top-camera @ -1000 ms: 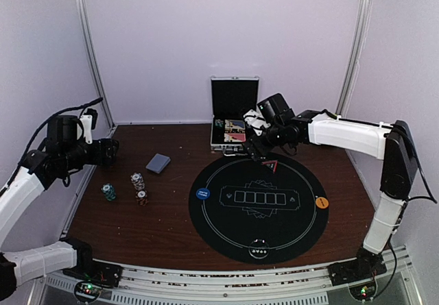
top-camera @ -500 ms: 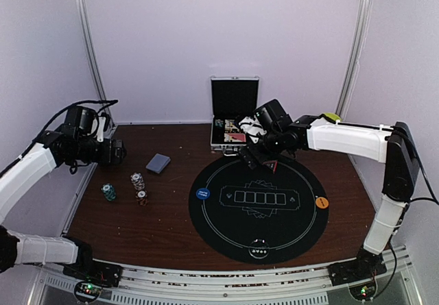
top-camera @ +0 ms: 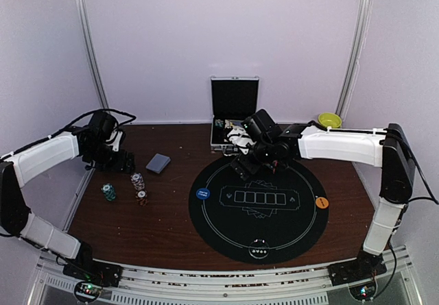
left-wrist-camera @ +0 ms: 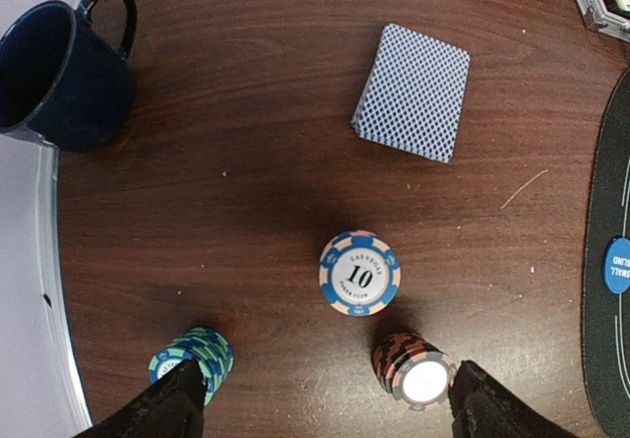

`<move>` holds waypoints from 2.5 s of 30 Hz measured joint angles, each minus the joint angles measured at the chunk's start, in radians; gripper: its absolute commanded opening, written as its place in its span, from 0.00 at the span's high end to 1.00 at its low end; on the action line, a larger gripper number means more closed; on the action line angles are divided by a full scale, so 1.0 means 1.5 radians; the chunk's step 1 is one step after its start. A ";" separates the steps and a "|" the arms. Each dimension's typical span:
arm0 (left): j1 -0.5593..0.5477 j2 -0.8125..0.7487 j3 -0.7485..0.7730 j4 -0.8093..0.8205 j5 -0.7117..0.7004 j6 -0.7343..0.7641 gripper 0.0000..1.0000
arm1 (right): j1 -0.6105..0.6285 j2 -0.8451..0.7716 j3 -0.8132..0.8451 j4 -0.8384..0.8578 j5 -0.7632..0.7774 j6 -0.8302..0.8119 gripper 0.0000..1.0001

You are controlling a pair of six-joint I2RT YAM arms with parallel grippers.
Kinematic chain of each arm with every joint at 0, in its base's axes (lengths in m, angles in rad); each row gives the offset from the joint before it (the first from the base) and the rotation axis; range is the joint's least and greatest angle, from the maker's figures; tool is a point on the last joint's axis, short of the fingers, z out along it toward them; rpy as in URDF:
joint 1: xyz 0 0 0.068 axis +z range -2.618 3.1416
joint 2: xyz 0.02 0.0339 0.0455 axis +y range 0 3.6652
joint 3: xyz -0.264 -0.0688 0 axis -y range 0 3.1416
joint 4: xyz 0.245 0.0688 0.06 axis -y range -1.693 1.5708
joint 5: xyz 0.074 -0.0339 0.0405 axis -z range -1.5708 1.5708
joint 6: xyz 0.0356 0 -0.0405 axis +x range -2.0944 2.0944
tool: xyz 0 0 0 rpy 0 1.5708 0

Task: Distribute texas hold em gaming equipment
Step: Pick up the pile of poker chips from the pile of poker chips.

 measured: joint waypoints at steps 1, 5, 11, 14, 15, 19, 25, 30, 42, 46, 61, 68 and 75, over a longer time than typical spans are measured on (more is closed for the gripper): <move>0.000 0.009 0.002 0.001 0.005 0.002 0.13 | 0.001 0.000 -0.001 0.000 0.002 -0.001 0.00; -0.002 0.055 0.020 0.013 0.019 0.006 0.13 | 0.001 0.000 -0.007 0.008 0.013 -0.004 0.00; -0.009 0.121 0.031 0.039 0.021 0.008 0.16 | 0.001 0.000 -0.013 0.014 0.023 -0.009 0.00; -0.010 0.151 0.034 0.046 0.021 0.010 0.17 | 0.001 0.000 -0.013 0.018 0.026 -0.011 0.00; -0.011 0.158 0.034 0.048 0.021 0.010 0.17 | 0.001 0.000 -0.013 0.019 0.028 -0.011 0.00; -0.011 0.169 0.034 0.056 0.021 0.012 0.20 | 0.001 0.000 -0.014 0.020 0.030 -0.014 0.00; -0.011 0.170 0.034 0.076 0.022 0.015 0.23 | 0.001 0.000 -0.017 0.022 0.032 -0.016 0.00; -0.011 0.190 0.034 0.085 0.022 0.020 0.28 | 0.001 0.000 -0.017 0.024 0.033 -0.016 0.00; -0.011 0.199 0.033 0.089 0.023 0.025 0.38 | 0.001 0.000 -0.018 0.025 0.035 -0.017 0.00; -0.011 0.204 0.032 0.090 0.024 0.025 0.42 | 0.001 0.000 -0.018 0.025 0.035 -0.017 0.00; -0.011 0.211 0.028 0.094 0.029 0.030 0.67 | 0.001 0.000 -0.018 0.025 0.035 -0.017 0.00; -0.011 0.211 0.027 0.096 0.030 0.030 0.76 | 0.001 0.000 -0.018 0.025 0.035 -0.019 0.00; -0.011 0.202 0.026 0.096 0.029 0.030 0.79 | 0.002 0.000 -0.018 0.025 0.036 -0.019 0.00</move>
